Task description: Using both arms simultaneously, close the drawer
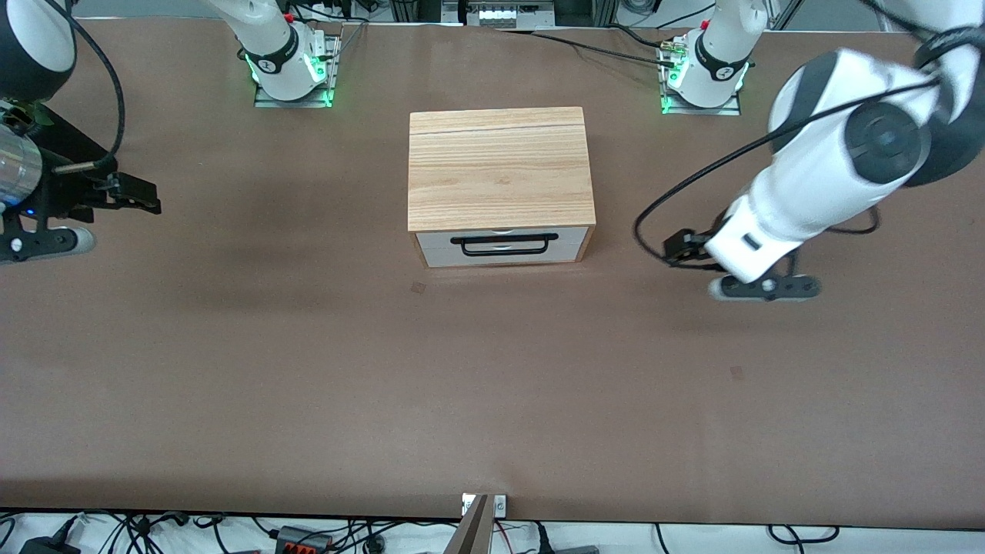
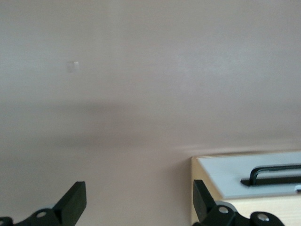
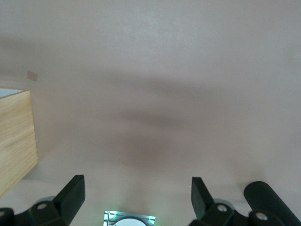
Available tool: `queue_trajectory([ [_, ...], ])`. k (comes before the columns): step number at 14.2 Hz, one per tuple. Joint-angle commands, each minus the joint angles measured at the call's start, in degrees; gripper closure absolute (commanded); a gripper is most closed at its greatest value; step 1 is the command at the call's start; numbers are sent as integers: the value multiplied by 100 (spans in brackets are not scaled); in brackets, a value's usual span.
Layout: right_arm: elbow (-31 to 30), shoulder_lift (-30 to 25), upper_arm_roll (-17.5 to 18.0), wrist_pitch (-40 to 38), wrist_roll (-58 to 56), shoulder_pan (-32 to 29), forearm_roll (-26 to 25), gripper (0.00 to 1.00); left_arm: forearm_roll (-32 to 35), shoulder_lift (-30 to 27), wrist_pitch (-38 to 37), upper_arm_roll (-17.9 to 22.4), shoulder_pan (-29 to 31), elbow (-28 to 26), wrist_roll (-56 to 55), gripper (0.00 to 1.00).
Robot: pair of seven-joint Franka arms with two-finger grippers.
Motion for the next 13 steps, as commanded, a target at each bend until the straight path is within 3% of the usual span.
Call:
queue_trajectory([
  [1, -1361, -870, 933, 889, 513, -968, -94, 0, -139, -303, -1029, 292, -17, 417, 492, 0],
  [2, -1801, -1169, 1231, 1188, 829, -1205, -94, 0, -148, -390, -1243, 468, -17, 489, 502, 0],
  [3, -1979, -1294, 1313, 1252, 1075, -1338, -85, 0, -156, -530, -1253, 617, -17, 463, 510, 0],
  [8, -1788, -1295, 1209, 1253, 981, -1384, -42, 0, -148, -795, -1236, 760, -26, 192, 441, 0],
  [13, -1524, -1216, 1068, 778, 1095, -1243, -85, 0, -148, -866, -1183, 786, -17, 102, 458, 0],
])
